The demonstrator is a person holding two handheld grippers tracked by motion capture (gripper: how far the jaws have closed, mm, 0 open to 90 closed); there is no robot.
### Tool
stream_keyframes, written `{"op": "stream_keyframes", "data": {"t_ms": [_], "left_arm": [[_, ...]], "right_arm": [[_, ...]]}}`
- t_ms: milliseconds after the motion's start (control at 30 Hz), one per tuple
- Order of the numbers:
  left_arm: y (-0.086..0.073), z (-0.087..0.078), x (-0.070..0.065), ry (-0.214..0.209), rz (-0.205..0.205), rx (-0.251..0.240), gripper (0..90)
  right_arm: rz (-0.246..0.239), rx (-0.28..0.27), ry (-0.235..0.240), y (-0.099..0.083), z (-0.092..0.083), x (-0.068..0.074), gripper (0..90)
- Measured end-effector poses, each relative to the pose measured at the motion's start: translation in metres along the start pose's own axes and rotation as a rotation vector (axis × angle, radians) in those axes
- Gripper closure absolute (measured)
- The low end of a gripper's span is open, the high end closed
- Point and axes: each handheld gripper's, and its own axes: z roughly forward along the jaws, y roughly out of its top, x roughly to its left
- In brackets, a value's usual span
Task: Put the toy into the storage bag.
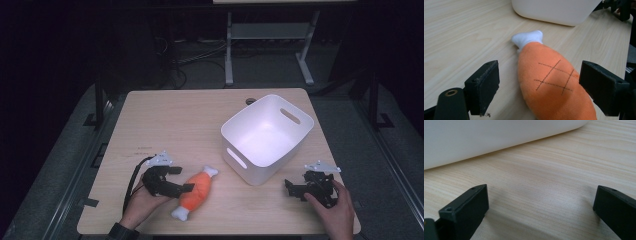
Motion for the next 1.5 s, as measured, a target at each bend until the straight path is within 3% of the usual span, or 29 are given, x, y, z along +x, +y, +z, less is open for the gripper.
{"op": "stream_keyframes", "data": {"t_ms": [467, 733, 933, 1100, 1333, 1500], "left_arm": [[-0.007, 0.017, -0.004, -0.012, -0.001, 0.053, 15.4], [-0.009, 0.028, -0.011, -0.052, 0.012, 0.082, 15.0], [-0.009, 0.036, -0.018, -0.066, 0.052, 0.120, 15.1], [-0.009, 0.042, -0.022, -0.083, 0.062, 0.140, 15.5], [-0.008, 0.042, -0.024, -0.115, 0.063, 0.147, 27.0], [-0.007, 0.041, -0.024, -0.120, 0.065, 0.152, 30.2]], "right_arm": [[0.001, 0.000, 0.000, 0.000, 0.000, 0.000, 0.0], [0.001, 0.000, 0.000, 0.000, 0.000, 0.000, 0.0], [0.001, 0.000, 0.000, 0.000, 0.000, 0.000, 0.0], [0.001, 0.000, 0.000, 0.000, 0.000, 0.000, 0.0], [0.001, 0.000, 0.000, 0.000, 0.000, 0.000, 0.0], [0.001, 0.000, 0.000, 0.000, 0.000, 0.000, 0.0]]}}
